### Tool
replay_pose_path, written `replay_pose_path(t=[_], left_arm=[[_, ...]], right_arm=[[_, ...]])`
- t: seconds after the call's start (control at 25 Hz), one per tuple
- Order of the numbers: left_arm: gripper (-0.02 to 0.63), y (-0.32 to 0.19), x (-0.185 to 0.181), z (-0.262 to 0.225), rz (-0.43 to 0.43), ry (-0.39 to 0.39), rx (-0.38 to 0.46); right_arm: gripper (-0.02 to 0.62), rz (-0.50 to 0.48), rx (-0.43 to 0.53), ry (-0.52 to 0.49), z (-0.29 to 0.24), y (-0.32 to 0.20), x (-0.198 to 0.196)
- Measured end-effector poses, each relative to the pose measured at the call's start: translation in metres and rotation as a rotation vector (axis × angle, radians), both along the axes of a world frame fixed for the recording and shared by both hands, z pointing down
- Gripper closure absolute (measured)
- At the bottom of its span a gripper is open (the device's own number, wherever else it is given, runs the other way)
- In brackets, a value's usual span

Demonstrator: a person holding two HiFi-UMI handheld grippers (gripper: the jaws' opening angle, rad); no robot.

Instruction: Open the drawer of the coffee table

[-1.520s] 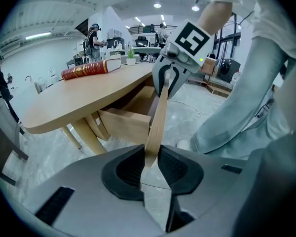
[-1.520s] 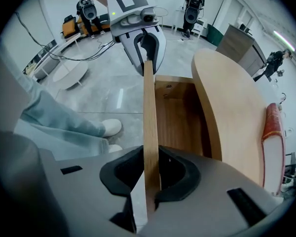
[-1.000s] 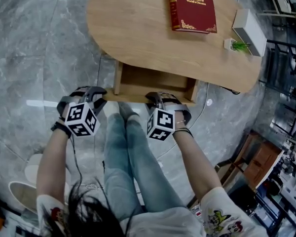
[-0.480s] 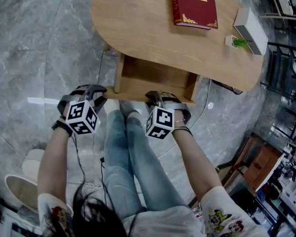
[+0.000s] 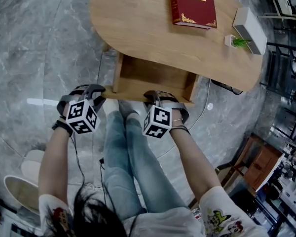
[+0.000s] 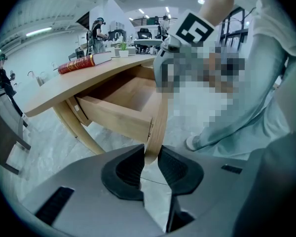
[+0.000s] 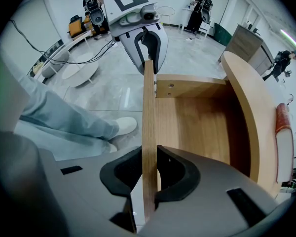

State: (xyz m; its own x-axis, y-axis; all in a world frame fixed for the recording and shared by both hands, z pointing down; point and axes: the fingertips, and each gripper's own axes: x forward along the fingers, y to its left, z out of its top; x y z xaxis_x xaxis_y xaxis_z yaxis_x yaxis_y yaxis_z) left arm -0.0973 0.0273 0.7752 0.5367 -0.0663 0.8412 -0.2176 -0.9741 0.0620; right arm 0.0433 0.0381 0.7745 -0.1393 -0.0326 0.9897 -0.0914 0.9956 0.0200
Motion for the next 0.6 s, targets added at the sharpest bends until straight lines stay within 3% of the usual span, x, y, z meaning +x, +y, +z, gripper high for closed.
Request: replay_pose_path(t=[0.2, 0.6], left_arm=[[0.531, 0.023, -0.004, 0.015, 0.053, -0.037, -0.014], [0.517, 0.027, -0.007, 0.029, 0.018, -0.034, -0.034]], right_arm=[[0.529, 0.003, -0.021, -0.003, 0.015, 0.024, -0.005], [0.529, 0.022, -0.006, -0.023, 0.027, 0.030, -0.009]])
